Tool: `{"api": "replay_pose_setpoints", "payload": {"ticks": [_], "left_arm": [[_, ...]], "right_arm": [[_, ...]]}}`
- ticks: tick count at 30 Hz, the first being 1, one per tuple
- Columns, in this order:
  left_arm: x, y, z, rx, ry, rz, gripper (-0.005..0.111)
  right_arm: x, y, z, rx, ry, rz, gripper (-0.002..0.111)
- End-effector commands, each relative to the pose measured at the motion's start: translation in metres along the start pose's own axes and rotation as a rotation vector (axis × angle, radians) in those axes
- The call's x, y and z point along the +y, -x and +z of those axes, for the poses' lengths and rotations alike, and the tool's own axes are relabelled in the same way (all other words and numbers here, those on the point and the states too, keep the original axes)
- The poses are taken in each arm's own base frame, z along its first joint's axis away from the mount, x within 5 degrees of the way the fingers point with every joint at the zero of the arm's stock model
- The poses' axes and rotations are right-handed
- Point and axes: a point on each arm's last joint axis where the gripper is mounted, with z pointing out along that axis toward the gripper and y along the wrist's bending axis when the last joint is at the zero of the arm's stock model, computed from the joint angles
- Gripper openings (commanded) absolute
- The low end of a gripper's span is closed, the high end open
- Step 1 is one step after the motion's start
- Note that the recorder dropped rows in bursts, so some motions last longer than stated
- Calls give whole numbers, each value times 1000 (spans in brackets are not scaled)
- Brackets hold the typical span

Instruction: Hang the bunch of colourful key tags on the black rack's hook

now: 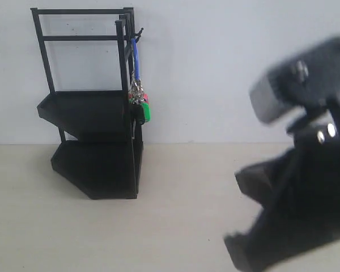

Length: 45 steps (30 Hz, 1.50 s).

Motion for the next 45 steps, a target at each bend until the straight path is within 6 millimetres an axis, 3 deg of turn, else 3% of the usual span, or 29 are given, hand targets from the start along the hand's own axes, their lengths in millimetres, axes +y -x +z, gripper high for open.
{"api": "replay_pose_setpoints", "payload": {"ticks": [1, 5, 13, 21, 24, 27, 30, 34, 36, 39, 45], "left_arm": [[0, 2, 0, -10, 3, -2, 4], [0, 2, 0, -10, 3, -2, 4], [0, 2, 0, -10, 3, -2, 4], [0, 2, 0, -10, 3, -2, 4], [0, 2, 0, -10, 3, -2, 4], [0, 2, 0, -10, 3, -2, 4], [0, 2, 0, -10, 3, -2, 4], [0, 2, 0, -10, 3, -2, 4], [0, 2, 0, -10, 3, -2, 4], [0, 2, 0, -10, 3, -2, 4], [0, 2, 0, -10, 3, -2, 4]], "right_arm": [[-5, -49, 0, 68, 10, -21, 0], [-6, -68, 4, 113, 3, -44, 0], [-9, -65, -5, 66, 17, -27, 0], [-62, -54, -70, -272, -110, 268, 0], [-87, -67, -120, -484, -334, 442, 0], [-87, -84, -157, -601, -546, 472, 0], [-79, -94, -174, -651, -661, 455, 0], [-76, -95, -171, -617, -646, 481, 0], [-68, -91, -157, -509, -541, 312, 0], [-63, -93, -143, -466, -462, 211, 0], [-62, -132, -106, -383, -433, 222, 0]]}}
